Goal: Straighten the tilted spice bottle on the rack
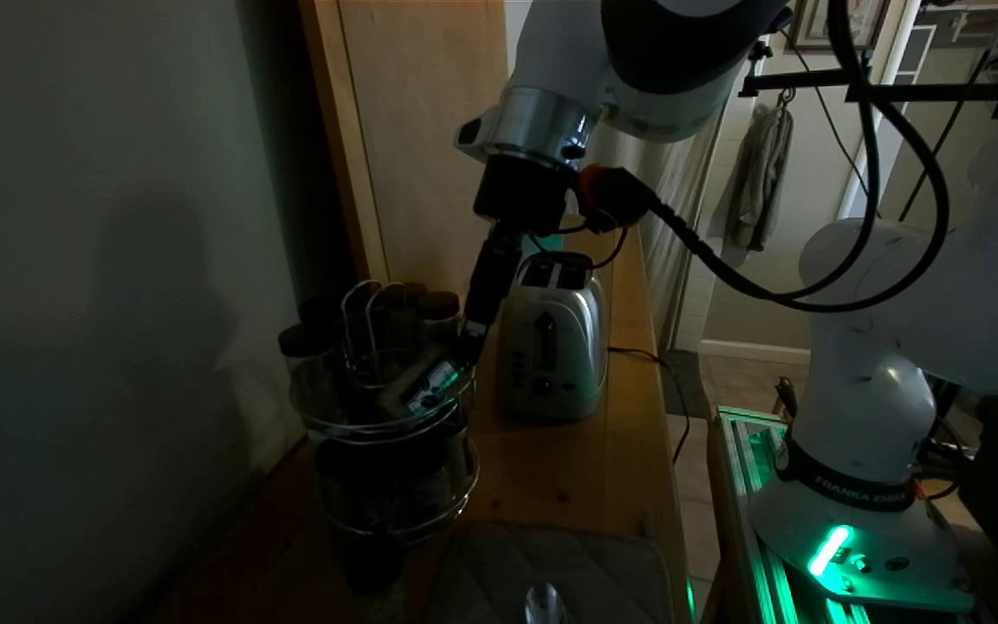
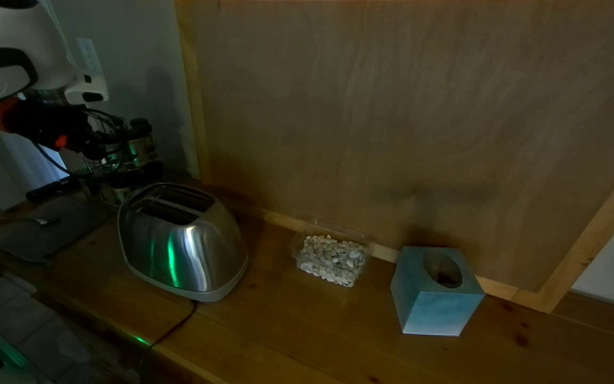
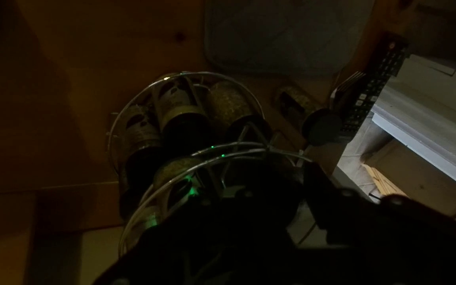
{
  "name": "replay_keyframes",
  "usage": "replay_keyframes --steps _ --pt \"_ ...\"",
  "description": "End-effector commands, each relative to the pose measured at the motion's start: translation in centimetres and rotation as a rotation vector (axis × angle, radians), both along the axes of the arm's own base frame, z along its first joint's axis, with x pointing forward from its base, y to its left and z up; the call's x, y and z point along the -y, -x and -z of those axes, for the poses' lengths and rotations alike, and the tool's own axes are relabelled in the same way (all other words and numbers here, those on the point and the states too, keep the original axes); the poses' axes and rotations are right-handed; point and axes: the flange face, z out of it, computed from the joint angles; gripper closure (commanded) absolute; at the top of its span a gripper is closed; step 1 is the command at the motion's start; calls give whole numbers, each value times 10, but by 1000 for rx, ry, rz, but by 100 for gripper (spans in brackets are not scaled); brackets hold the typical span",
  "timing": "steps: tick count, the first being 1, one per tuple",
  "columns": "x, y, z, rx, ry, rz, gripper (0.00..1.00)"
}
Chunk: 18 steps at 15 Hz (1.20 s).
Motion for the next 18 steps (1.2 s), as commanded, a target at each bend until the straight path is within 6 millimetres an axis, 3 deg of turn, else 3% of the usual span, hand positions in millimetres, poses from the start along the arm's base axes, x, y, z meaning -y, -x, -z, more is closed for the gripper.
replay_keyframes --steps 1,6,11,16,17,18 --pt "-4 -9 -7 23 -48 2 79" --pt "-4 -10 -12 27 -66 9 75" --pt "-7 -12 -23 45 -87 7 60" --pt "-16 -16 -33 71 -108 -5 64" --pt "-17 -16 -34 75 -107 -7 60" --pt "-16 -16 -36 80 -90 -3 38"
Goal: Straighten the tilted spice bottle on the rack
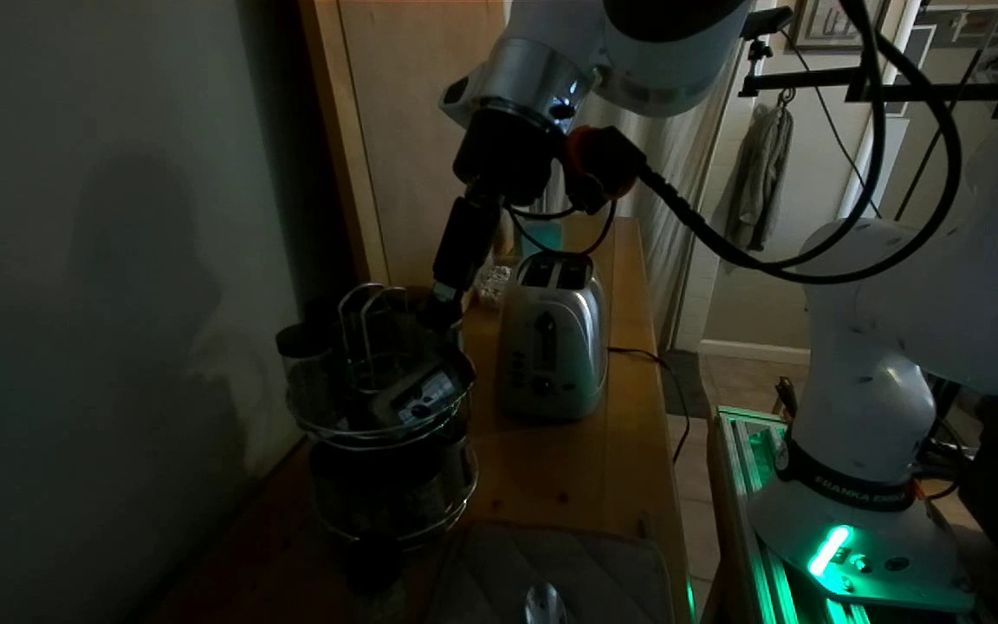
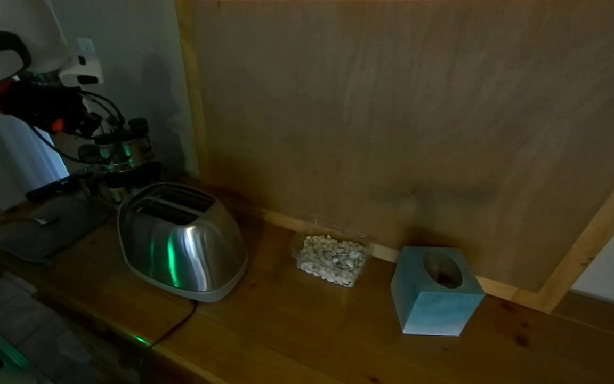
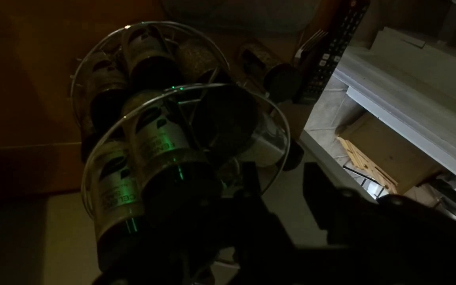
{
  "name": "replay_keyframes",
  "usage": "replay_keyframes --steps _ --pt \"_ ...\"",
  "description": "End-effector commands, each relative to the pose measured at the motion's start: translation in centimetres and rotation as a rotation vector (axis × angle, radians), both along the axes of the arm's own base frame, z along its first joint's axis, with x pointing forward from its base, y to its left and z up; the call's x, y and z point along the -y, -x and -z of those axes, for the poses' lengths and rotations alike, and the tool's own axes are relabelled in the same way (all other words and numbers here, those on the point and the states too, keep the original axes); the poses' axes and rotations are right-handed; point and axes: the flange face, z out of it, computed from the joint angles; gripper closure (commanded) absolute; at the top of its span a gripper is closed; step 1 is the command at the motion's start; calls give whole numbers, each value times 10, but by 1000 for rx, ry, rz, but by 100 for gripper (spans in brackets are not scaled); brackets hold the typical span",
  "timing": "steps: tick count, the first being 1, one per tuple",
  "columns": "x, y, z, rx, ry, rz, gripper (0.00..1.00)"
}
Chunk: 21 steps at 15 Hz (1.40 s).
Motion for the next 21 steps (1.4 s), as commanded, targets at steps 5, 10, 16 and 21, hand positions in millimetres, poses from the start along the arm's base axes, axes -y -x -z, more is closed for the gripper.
replay_keyframes --steps 5,10,16,21 --pt "0 -6 -5 30 112 11 12" --pt "-1 -7 -5 64 153 2 0" --pt "-2 -5 -5 34 147 -24 0" --pt "9 -6 2 11 246 -46 0"
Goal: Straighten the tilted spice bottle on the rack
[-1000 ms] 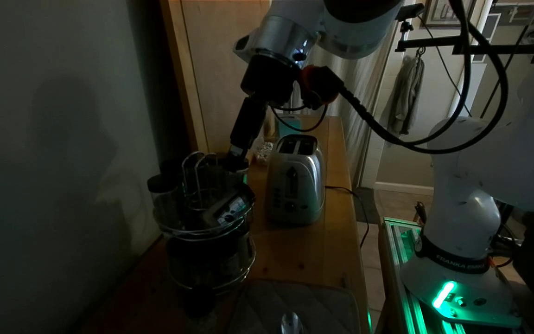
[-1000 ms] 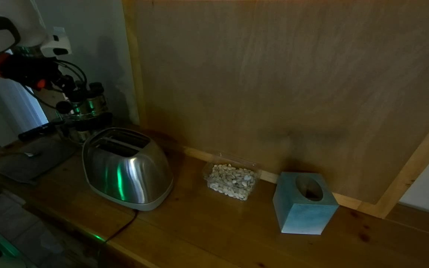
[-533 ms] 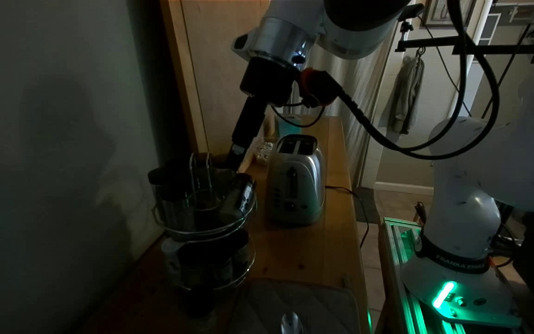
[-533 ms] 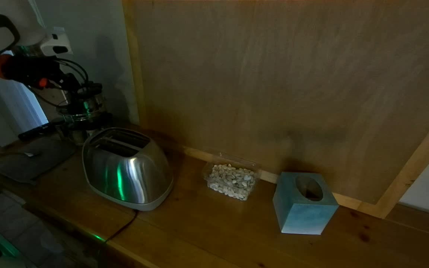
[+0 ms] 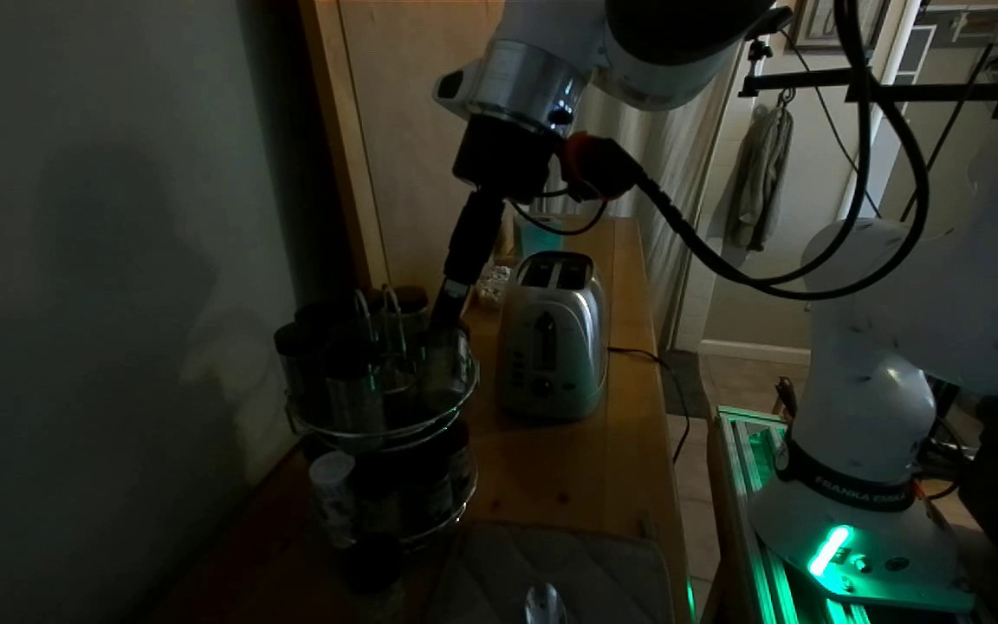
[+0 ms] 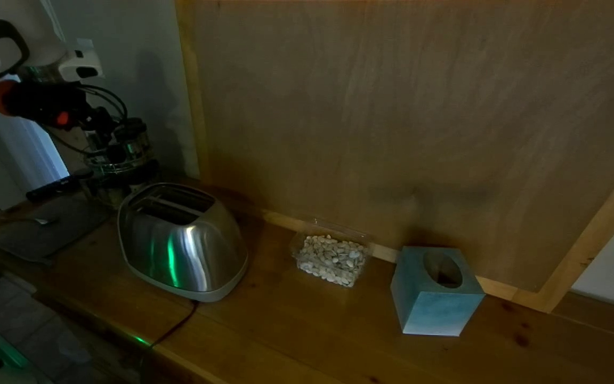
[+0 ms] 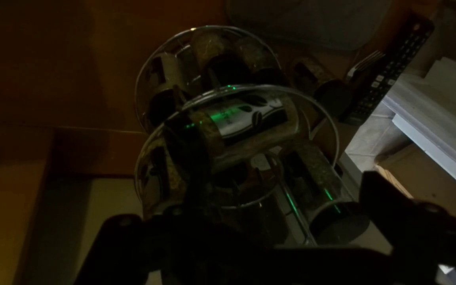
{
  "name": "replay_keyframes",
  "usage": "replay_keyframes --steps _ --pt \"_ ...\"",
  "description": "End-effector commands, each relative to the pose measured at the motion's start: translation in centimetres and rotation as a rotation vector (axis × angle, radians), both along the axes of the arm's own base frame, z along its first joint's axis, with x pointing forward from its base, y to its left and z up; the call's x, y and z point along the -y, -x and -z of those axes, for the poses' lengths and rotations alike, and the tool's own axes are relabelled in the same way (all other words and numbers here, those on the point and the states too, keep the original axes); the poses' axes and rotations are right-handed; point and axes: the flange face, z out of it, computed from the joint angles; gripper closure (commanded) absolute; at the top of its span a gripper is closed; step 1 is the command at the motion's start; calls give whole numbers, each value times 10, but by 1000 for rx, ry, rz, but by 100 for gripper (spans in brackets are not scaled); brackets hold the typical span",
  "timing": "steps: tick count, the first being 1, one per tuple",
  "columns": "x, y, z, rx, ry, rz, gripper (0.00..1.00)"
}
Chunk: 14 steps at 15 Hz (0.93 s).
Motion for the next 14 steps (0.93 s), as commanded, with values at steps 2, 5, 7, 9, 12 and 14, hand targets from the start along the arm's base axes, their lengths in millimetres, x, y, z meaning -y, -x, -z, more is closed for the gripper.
replay_keyframes --steps 2,5,7,9,12,14 --pt "15 -4 4 -15 114 -8 0" --pt "19 -6 9 -33 129 -23 0" --pt "17 -6 16 -62 111 -37 0" --pt "15 -8 24 -83 106 -48 0" --pt "9 -11 33 -79 91 -62 0" --pt "5 -13 36 -74 85 -69 0"
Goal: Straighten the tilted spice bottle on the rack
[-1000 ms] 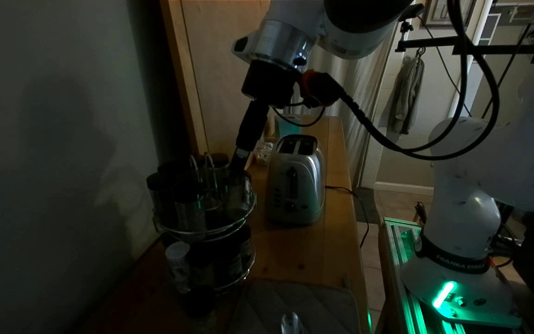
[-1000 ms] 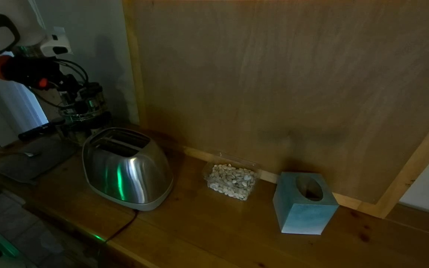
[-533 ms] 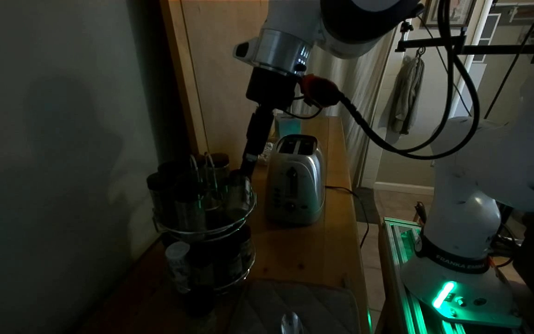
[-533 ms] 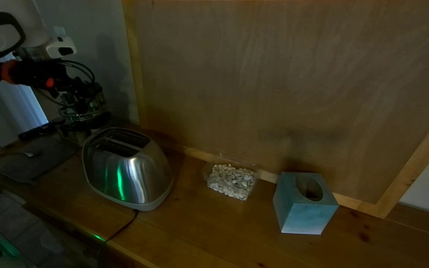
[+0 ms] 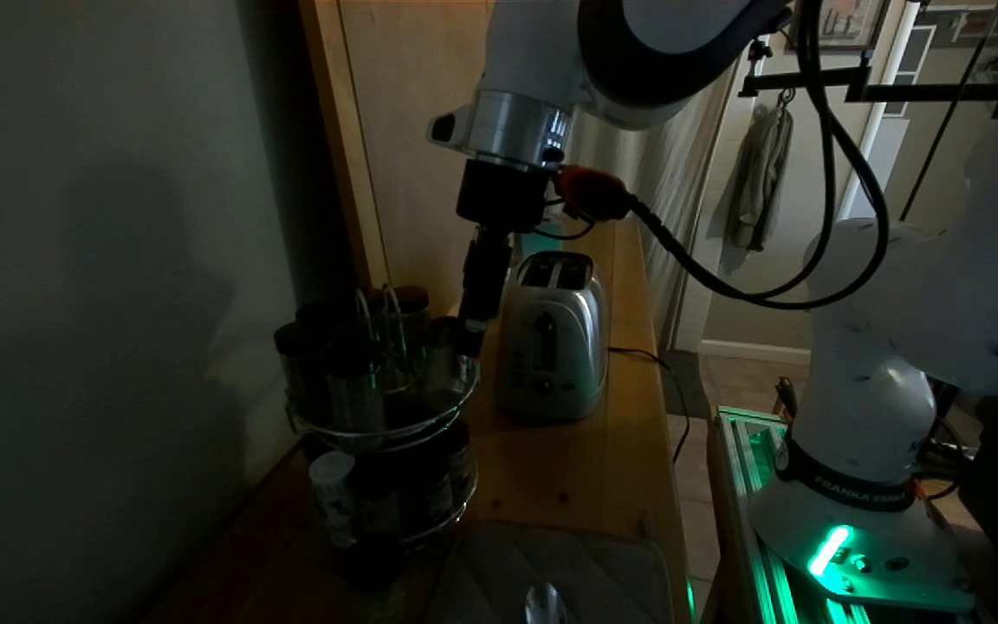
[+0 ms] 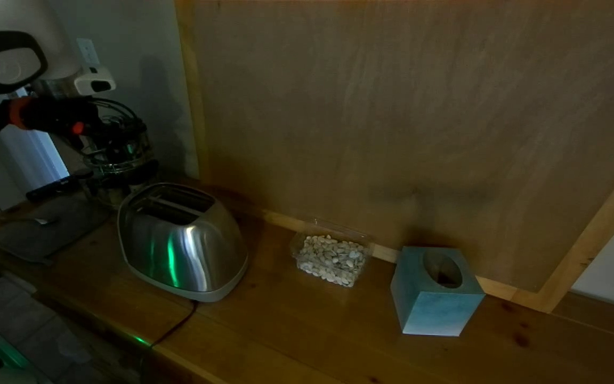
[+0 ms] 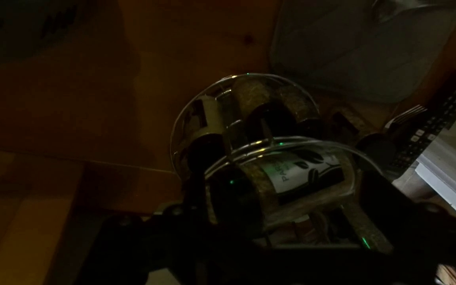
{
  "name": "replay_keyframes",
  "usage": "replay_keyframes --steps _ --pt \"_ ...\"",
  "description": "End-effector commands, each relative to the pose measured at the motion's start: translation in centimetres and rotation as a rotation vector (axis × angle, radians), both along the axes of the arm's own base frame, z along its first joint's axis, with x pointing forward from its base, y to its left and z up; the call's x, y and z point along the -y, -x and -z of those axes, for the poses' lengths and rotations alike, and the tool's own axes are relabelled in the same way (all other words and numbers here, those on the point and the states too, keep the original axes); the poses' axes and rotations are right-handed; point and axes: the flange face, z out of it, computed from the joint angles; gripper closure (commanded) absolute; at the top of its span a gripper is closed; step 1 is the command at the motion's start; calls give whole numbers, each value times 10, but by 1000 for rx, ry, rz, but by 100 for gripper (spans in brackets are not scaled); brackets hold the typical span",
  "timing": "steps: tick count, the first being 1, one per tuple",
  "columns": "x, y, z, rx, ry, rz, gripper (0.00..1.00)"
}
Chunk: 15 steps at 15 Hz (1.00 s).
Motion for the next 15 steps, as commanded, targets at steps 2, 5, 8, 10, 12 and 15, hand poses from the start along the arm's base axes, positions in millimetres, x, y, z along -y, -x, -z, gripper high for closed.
replay_keyframes --steps 2,5,8,10,12,15 --pt "-9 -8 8 16 -38 -19 0" --pt "-14 -12 12 37 -39 -19 0" --pt "-16 -16 16 53 -36 -14 0" --pt "-18 -18 20 50 -32 -17 0" --pt "-18 -20 24 42 -19 -17 13" --pt "-17 -21 21 45 -14 -14 25"
